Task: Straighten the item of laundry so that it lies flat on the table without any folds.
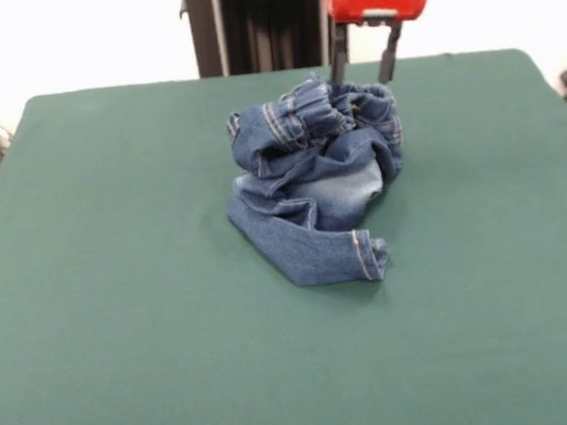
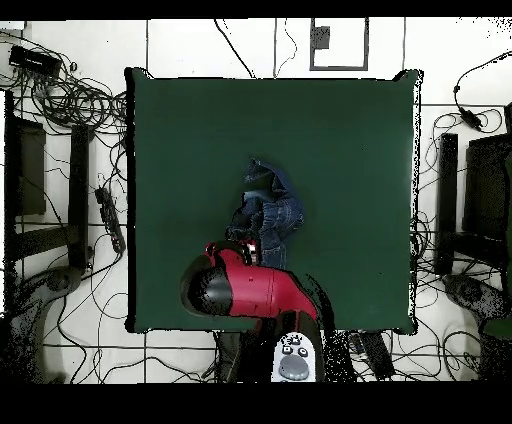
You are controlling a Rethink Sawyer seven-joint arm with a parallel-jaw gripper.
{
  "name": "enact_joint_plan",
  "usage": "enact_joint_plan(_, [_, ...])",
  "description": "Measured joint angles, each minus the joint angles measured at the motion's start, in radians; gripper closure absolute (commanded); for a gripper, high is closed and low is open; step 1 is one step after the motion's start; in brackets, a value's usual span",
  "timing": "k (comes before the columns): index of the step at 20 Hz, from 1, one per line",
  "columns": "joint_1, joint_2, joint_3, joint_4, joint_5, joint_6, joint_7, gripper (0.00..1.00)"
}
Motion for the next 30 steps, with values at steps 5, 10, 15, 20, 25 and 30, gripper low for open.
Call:
enact_joint_plan(5, [0.013, 0.030, -0.021, -0.011, 0.000, -0.003, 0.000, 0.00])
enact_joint_plan(10, [0.050, 0.079, -0.064, -0.018, 0.000, -0.029, 0.000, 0.00])
enact_joint_plan(15, [0.150, 0.122, -0.154, -0.025, 0.001, -0.039, 0.000, 0.00])
enact_joint_plan(20, [0.201, 0.135, -0.194, -0.024, 0.001, -0.040, 0.000, 0.00])
enact_joint_plan(25, [0.209, 0.128, -0.204, -0.024, 0.008, -0.040, 0.000, 0.00])
enact_joint_plan(30, [0.209, 0.117, -0.204, -0.024, 0.021, -0.040, 0.000, 0.00])
